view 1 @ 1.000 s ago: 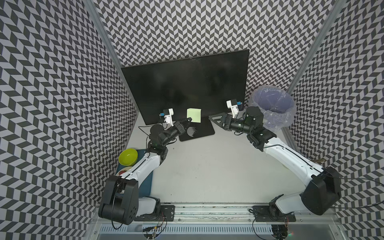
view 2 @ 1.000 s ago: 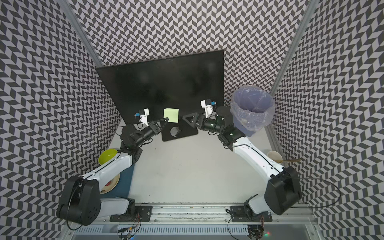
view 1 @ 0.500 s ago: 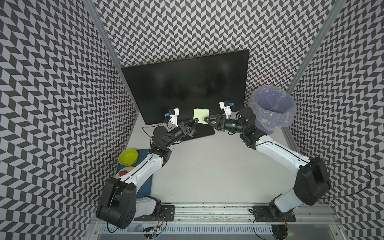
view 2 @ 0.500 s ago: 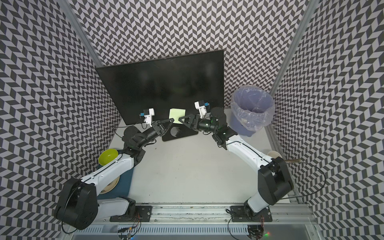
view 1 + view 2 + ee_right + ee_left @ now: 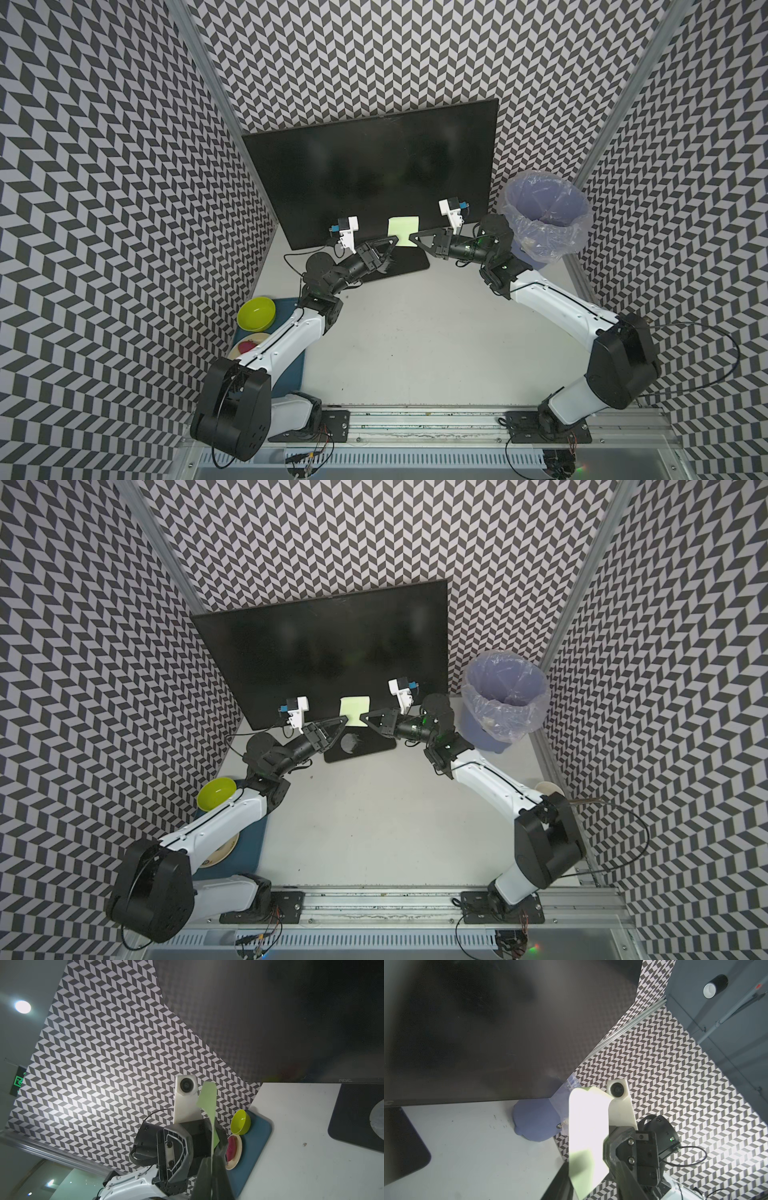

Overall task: Remove the sticky note from the monitor
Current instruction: Tear off the sticky note from the monitor, then place the sticky note in the trash bin.

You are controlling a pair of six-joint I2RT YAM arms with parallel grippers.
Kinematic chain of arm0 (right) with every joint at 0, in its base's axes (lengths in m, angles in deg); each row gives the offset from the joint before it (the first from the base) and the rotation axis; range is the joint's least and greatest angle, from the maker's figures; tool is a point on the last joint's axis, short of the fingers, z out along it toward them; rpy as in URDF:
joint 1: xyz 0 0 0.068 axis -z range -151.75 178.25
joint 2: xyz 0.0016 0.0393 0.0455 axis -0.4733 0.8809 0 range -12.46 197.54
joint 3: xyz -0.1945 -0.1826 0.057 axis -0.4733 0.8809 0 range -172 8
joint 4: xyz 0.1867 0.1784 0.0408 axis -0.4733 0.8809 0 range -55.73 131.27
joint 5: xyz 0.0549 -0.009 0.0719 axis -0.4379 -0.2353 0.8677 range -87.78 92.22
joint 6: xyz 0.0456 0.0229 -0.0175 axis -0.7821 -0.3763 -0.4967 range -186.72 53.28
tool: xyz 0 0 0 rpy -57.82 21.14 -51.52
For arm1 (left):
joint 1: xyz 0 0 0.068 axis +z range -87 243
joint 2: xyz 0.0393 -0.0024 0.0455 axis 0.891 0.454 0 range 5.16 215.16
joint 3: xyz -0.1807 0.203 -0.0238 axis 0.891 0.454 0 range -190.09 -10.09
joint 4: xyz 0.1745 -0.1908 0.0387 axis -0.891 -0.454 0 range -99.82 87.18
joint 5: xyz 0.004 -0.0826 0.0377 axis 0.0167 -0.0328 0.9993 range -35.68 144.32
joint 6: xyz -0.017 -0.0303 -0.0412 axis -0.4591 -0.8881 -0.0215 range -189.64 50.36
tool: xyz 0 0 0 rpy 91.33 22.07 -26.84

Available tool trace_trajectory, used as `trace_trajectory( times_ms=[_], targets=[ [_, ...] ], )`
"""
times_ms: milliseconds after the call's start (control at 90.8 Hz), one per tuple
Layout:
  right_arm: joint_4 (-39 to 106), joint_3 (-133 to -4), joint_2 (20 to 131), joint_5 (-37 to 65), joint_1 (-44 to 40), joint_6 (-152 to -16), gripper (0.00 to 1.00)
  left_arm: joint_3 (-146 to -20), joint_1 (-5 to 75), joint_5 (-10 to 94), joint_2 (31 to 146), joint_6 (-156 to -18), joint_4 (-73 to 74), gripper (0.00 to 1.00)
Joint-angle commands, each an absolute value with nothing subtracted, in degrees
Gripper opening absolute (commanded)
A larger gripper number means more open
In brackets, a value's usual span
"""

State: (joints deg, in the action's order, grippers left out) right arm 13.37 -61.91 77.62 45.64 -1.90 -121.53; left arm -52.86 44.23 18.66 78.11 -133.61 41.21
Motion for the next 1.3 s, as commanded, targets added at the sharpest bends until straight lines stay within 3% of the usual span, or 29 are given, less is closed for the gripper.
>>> trace_trajectory(
  times_ms=[0, 110, 264, 562, 826, 870, 892, 903, 914, 925, 936, 969, 1046, 1157, 1289],
  targets=[
    [15.14, -63.41, 75.86, 45.34, -0.55, -117.85, 0.0, -54.4, 44.46, 18.63, 76.27, -130.75, 38.66, 0.51],
    [21.31, -63.61, 73.44, 44.25, 3.21, -113.11, 0.0, -55.07, 45.61, 19.06, 75.55, -128.12, 34.9, 0.67],
    [32.81, -64.91, 69.22, 42.97, 12.87, -104.2, 0.0, -56.39, 47.59, 19.2, 74.77, -123.7, 29.15, 0.76],
    [49.61, -72.85, 66.08, 33.58, 34.69, -88.56, 0.0, -57.22, 50.62, 19.98, 73.74, -117.82, 23.11, 0.88],
    [56.75, -81.54, 73.49, 21.63, 40.9, -80.37, 0.0, -57.52, 52.79, 20.19, 73.59, -115.24, 20.45, 0.93],
    [57.93, -83.32, 74.86, 20.42, 40.84, -79.32, 0.06, -57.64, 53.05, 20.47, 73.54, -114.62, 19.71, 0.93],
    [58.71, -84.65, 75.8, 20.26, 40.82, -78.73, 0.15, -57.77, 53.17, 20.52, 73.54, -114.29, 19.34, 0.93],
    [58.71, -84.65, 75.8, 20.26, 40.82, -78.73, 0.15, -57.8, 53.25, 20.55, 73.54, -114.11, 19.07, 0.94],
    [59.12, -85.36, 76.27, 20.35, 40.82, -78.4, 0.24, -57.9, 53.29, 20.65, 73.54, -113.94, 18.8, 0.94],
    [59.12, -85.36, 76.27, 20.35, 40.82, -78.4, 0.24, -57.99, 53.35, 20.65, 73.54, -113.76, 18.49, 0.94],
    [59.53, -86.09, 76.74, 20.55, 40.82, -78.12, 0.33, -58.08, 53.38, 20.7, 73.5, -113.5, 18.21, 0.94],
    [60.05, -86.99, 77.16, 20.66, 40.74, -77.9, 0.44, -58.36, 53.56, 20.93, 73.46, -112.85, 17.23, 0.94],
    [60.46, -88.16, 77.09, 20.03, 40.37, -77.43, 0.6, -58.65, 53.91, 21.58, 73.14, -111.39, 15.44, 0.94],
    [60.55, -88.44, 75.9, 18.6, 39.61, -76.7, 0.71, -58.75, 54.57, 21.82, 73.12, -110.22, 14.11, 0.95],
    [60.97, -87.58, 74.0, 19.07, 38.65, -76.65, 0.74, -59.24, 55.19, 22.28, 73.28, -108.38, 12.08, 0.95]
  ],
)
